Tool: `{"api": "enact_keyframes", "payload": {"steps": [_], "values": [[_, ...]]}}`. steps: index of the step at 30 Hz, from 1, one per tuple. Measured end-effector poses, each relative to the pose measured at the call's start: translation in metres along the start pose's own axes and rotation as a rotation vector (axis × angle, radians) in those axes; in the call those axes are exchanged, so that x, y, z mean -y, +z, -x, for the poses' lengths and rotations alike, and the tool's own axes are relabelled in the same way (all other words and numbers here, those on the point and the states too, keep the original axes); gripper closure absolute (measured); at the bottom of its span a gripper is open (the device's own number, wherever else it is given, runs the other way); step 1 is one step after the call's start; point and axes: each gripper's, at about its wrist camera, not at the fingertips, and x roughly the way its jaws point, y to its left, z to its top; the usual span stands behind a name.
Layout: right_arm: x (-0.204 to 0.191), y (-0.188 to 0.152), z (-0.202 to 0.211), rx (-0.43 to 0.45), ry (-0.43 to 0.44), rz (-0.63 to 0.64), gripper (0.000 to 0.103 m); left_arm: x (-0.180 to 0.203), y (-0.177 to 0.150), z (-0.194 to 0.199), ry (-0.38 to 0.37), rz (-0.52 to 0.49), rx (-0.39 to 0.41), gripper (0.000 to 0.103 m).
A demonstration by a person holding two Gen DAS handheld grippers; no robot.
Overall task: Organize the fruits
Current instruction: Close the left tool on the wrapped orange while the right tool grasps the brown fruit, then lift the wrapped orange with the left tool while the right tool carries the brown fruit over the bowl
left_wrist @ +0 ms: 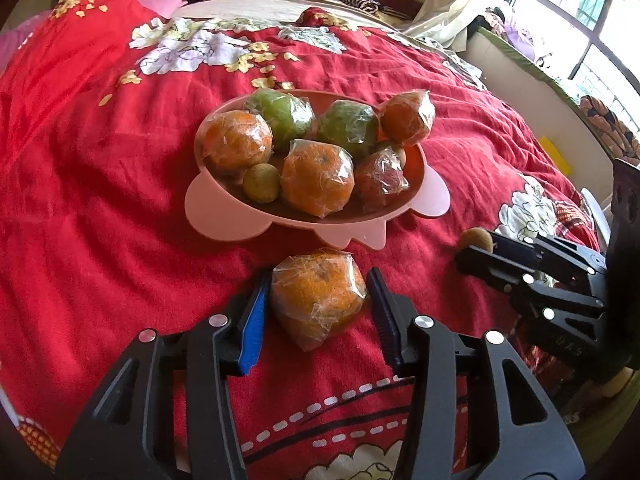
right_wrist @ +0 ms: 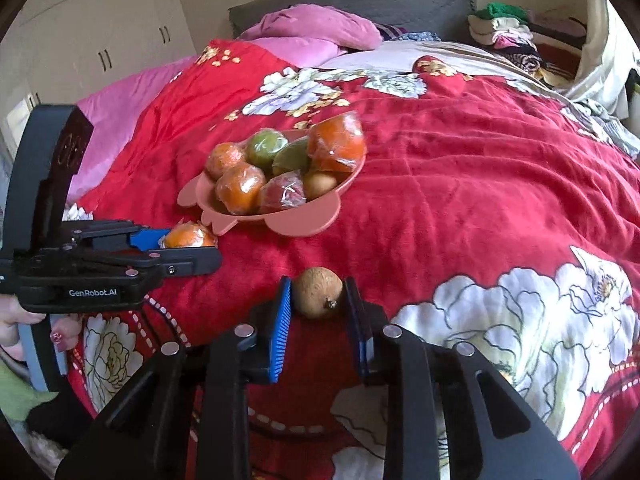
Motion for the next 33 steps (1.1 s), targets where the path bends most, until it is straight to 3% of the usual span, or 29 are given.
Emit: {"api": "enact_keyframes", "payload": {"steps": [17,33], "values": [[-0.013,0.003,0.014,0.03,0.004,0.015,0.078,-0.008,0.001,0.044,-0.006,0.032,0.057,0.067],[-0.027,0.016,0.022,0.061,0.013,0.05,0.078,-0.006,0.01,0.058,0.001,0.026,0.088,0.067]]}}
